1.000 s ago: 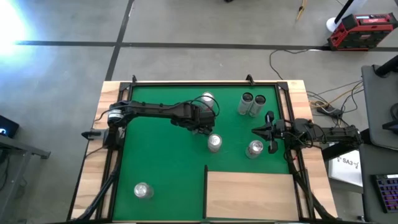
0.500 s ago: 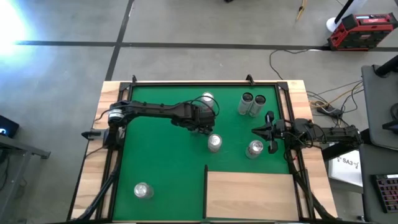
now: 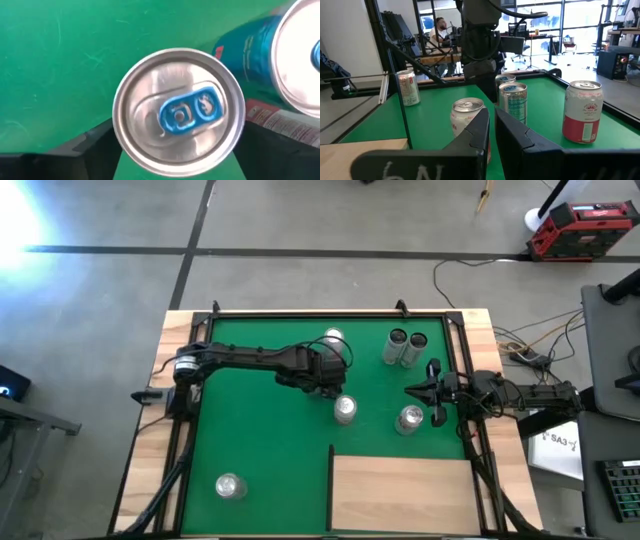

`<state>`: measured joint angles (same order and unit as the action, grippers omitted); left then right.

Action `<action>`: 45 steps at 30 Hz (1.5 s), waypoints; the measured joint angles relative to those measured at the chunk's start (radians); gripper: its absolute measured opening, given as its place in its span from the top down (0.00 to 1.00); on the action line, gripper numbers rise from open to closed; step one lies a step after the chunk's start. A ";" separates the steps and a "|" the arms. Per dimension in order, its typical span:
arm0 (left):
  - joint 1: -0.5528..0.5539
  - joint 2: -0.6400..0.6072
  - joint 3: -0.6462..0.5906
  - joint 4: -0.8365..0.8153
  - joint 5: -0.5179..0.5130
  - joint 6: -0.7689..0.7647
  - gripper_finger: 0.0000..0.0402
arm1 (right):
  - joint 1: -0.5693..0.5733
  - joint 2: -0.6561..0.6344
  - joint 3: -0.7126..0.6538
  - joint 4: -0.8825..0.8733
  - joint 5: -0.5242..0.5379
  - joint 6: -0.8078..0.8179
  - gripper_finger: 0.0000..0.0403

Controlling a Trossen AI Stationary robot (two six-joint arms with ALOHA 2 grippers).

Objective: Place canned beverage on shelf
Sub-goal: Move the left red-silver soda can to the center of the table

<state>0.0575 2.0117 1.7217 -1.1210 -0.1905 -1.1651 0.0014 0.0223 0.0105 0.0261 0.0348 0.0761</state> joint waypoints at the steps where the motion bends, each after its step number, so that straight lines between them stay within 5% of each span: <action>1: -0.003 0.000 0.000 -0.003 0.003 -0.006 0.18 | 0.000 0.000 0.000 0.000 0.000 0.000 0.94; 8: -0.039 0.000 0.000 -0.027 0.082 -0.071 0.03 | 0.000 0.000 0.000 0.000 0.000 0.001 0.94; 14: -0.133 -0.013 0.000 -0.117 0.107 -0.206 0.01 | 0.000 0.000 0.000 0.000 0.000 0.000 0.94; 25: -0.394 -0.092 -0.001 -0.439 -0.003 -0.765 0.01 | 0.000 0.000 0.000 0.000 0.000 0.000 0.94; 34: -0.599 -0.184 -0.135 -0.450 0.021 -1.218 0.01 | 0.000 0.000 0.000 0.000 0.000 0.000 0.94; 45: -0.736 -0.328 -0.262 -0.450 0.104 -1.435 0.02 | 0.000 0.000 0.000 0.000 0.000 0.000 0.94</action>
<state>-0.6783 1.6839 1.4596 -1.5711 -0.0863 -2.6003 0.0017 0.0223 0.0105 0.0265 0.0349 0.0761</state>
